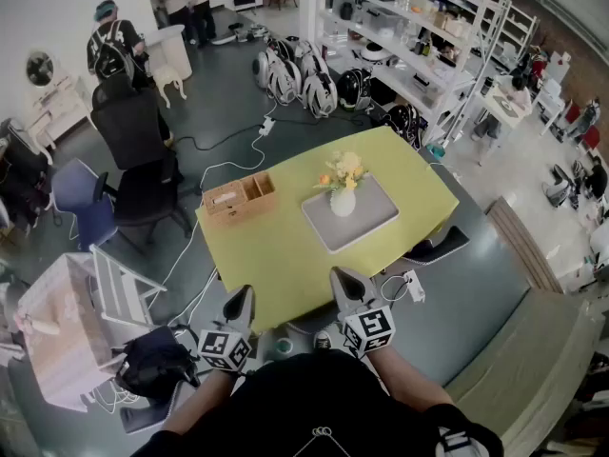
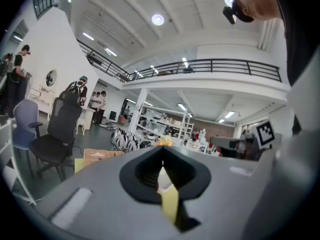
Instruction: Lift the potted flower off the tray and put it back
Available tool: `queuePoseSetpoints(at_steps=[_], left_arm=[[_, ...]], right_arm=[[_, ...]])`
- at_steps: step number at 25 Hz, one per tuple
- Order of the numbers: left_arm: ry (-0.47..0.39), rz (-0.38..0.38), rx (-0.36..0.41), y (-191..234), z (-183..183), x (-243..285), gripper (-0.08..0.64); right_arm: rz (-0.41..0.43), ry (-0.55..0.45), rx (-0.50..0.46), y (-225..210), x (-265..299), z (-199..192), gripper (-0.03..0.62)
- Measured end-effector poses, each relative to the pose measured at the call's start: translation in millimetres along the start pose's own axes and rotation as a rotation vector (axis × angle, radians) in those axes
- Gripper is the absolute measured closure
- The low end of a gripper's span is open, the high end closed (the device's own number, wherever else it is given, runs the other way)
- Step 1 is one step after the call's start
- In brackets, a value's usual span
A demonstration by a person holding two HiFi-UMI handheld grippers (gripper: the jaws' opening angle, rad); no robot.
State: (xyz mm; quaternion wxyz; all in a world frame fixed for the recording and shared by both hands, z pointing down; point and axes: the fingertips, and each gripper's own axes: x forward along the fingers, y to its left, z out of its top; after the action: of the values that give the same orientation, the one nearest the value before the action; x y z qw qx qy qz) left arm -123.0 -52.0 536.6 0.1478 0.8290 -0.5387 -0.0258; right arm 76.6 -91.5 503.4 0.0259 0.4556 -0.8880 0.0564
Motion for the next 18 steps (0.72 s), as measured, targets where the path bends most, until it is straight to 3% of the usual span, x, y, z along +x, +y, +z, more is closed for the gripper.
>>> queuePoseSetpoints(at_steps=[15,17,18], left_arm=[[0.021,0.003,-0.007,-2,-10,24,0.553],[0.03,0.016,-0.01,0,-13,28,0.554],[0.037,0.025,-0.012,2,-16,30,0.553]], right_arm=[[-0.058,0.008,0.043,-65,13,-20,0.586],[-0.071,0.023,0.044,-87,25,-32,0.491],[-0.083,0.034,0.041,-99,32,-40,0.491]])
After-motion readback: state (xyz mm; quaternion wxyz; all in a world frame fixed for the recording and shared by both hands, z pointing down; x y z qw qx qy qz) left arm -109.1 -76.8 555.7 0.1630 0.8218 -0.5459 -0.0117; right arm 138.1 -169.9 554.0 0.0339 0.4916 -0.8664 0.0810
